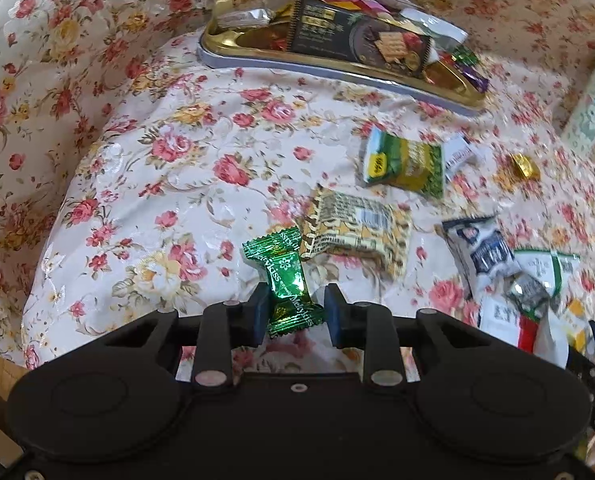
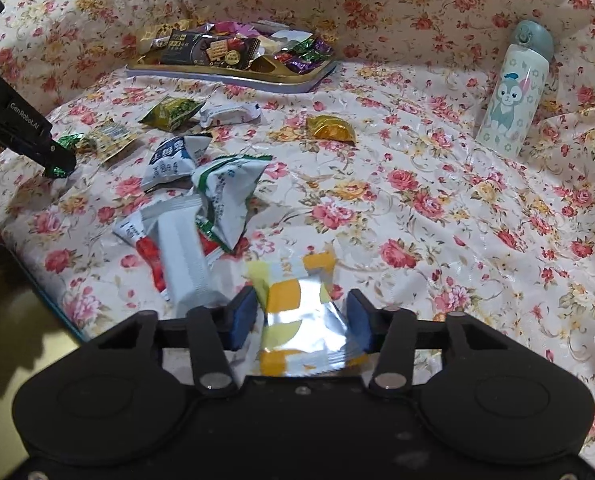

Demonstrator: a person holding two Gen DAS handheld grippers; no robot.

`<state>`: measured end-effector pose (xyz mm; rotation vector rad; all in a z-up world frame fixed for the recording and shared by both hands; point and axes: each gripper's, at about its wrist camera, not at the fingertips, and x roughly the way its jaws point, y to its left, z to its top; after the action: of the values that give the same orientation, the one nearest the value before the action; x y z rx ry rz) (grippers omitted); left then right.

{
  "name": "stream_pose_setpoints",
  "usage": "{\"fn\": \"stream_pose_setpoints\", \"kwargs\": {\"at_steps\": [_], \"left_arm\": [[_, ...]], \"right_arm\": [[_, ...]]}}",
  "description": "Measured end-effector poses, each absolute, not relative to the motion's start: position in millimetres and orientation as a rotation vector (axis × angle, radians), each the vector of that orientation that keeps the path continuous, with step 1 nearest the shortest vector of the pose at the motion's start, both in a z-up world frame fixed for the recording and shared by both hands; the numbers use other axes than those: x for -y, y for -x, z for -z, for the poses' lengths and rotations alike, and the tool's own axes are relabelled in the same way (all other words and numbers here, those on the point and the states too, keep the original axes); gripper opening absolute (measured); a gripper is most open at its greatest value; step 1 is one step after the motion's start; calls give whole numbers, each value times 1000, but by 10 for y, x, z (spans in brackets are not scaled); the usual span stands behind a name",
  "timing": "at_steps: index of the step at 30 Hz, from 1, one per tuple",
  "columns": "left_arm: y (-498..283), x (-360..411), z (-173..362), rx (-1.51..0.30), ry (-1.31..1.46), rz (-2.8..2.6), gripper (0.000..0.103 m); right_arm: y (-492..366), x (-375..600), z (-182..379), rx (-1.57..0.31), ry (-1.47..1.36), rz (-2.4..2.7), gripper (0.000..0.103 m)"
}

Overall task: Organize snacks
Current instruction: 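Close the left tool on the green candy while the right tool grasps the yellow-silver packet, then carry the green candy and yellow-silver packet over the gold tray with both tools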

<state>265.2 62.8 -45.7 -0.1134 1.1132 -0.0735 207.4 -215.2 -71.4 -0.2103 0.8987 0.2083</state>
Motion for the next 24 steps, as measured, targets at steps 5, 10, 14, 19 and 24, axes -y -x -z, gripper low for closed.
{"fn": "stream_pose_setpoints", "kwargs": {"at_steps": [5,10,14,19,24], "left_arm": [[-2602,-566,457,-1114,56,78,37],[-2637,-578,475,-1095,63,41,39],[-2650,-573,486,-1083,67,27,42],[-2653,-574,497,-1063,85,5,42],[-2623,-587,494,-1041,101,-12,25]], "right_arm": [[-2042,2124,701,-915,207,-193,44],[-2082,2147,710,-916,176,-181,45],[-2096,2136,721,-907,174,-173,45],[-2104,2137,721,-907,146,-154,46],[-2100,2153,701,-914,85,-110,41]]}}
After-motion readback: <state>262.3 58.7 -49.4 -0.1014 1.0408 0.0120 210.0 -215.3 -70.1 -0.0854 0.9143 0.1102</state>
